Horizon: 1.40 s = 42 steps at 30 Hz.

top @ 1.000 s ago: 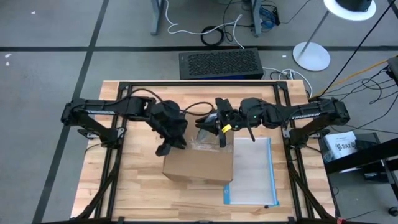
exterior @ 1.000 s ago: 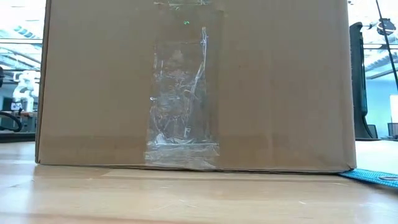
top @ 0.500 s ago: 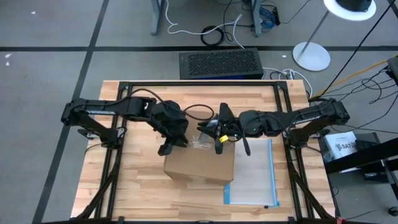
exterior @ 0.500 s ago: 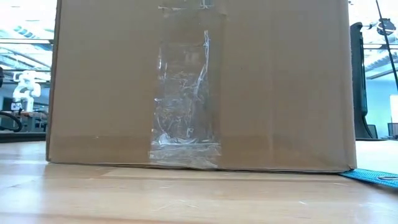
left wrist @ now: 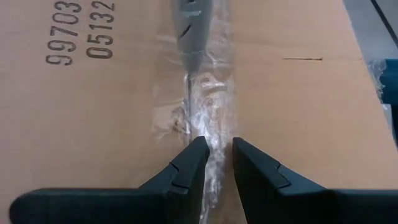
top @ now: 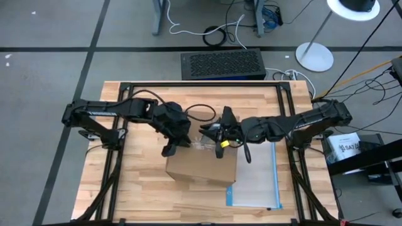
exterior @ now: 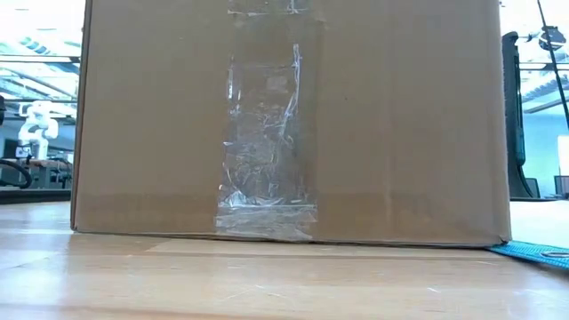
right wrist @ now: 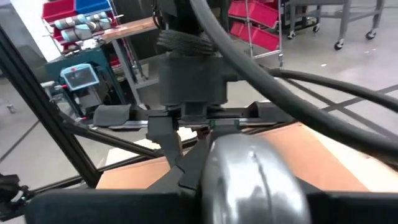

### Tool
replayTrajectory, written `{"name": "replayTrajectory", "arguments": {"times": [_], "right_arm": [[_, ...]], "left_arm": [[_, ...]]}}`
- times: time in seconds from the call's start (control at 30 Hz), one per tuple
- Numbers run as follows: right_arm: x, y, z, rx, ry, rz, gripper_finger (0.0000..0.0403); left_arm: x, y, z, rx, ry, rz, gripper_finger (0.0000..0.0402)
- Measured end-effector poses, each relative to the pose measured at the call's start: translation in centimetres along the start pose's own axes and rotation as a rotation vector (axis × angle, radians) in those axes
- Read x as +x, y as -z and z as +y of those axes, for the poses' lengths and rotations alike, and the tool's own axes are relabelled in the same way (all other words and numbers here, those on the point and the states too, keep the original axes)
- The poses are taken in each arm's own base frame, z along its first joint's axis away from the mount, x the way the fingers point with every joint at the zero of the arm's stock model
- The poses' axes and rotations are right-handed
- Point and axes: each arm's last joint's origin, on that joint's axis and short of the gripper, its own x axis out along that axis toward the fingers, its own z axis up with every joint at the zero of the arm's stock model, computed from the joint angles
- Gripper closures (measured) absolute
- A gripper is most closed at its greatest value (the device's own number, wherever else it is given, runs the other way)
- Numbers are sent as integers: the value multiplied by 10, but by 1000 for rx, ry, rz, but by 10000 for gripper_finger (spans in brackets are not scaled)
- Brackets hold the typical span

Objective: Unpack boxes
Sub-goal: Open the cardboard box using the gray cutter

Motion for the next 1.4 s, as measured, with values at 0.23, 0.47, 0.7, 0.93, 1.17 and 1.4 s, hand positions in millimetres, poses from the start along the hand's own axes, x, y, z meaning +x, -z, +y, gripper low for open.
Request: {"name": "replayTrajectory", "arguments": {"times": [0.23,0.47,0.7,0.93,1.17,1.4], "right_arm": [[-18,2,10,9,28,22,344],[-35,1,16,8,37,27,344],[-49,3,21,28,61,45,344],[-64,2,25,11,98,32,344],[-62,-11,20,2,109,-51,344],[-33,-9,14,-17,105,-78,344]], "left_arm": [[6,4,10,-18,-19,-6,313],[12,11,19,-53,-27,8,313],[11,14,26,-90,-47,22,313],[10,13,31,-104,-58,9,313],[9,15,31,-120,-66,25,313],[9,14,32,-135,-66,23,313]]}}
